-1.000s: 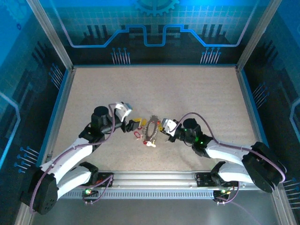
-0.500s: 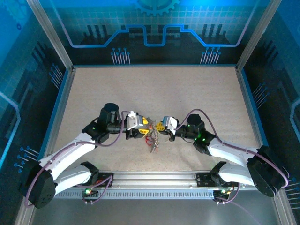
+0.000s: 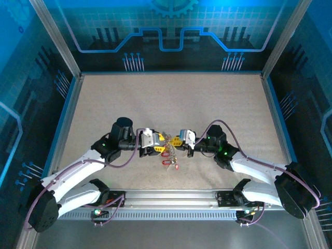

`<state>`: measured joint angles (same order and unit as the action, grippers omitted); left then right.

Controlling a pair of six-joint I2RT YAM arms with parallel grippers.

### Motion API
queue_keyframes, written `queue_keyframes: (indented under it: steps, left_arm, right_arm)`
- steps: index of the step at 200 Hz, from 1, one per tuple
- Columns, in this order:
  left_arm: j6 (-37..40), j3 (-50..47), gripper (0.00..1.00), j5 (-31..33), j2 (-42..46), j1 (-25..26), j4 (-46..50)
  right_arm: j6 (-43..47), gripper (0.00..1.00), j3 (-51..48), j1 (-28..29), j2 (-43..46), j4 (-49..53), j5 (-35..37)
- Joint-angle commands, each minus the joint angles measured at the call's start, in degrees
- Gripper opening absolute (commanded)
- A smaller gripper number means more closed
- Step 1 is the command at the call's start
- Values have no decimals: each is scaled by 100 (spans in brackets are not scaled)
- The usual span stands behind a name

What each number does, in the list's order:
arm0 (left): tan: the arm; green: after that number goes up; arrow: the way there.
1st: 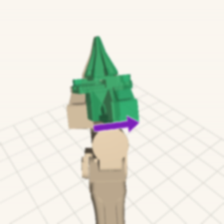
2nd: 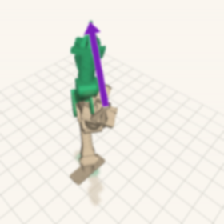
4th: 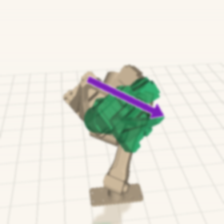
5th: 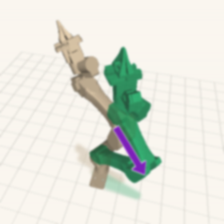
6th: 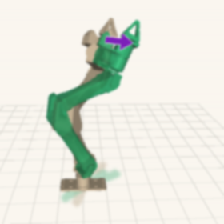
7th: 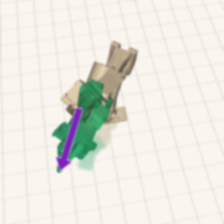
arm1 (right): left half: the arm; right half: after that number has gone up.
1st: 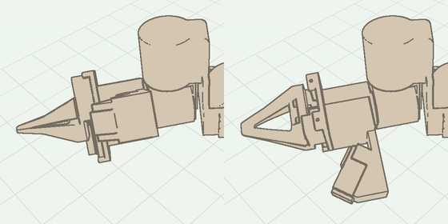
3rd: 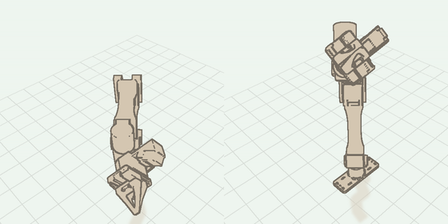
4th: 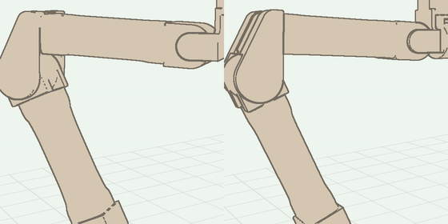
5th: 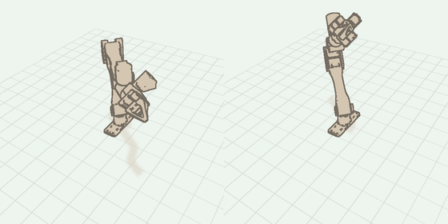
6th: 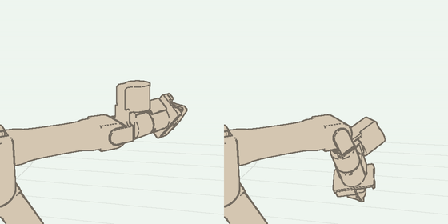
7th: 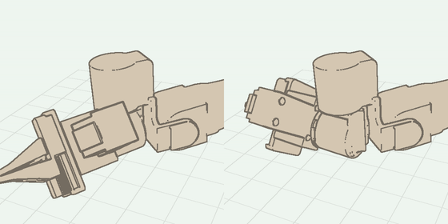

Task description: Put the keys on the keyring

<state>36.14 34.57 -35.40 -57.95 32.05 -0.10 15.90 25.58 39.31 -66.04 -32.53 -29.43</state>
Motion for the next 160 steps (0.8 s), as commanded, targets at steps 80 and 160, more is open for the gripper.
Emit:
queue_keyframes:
  steps: [80,160]
  left_arm:
    - [1,-139,29,69,64,75,-419]
    - [143,-15,16,485,-7,149,-159]
  right_arm:
    - [11,0,403,154,-294,-271,-269]
    - [103,0,467,296,-390,-313,-140]
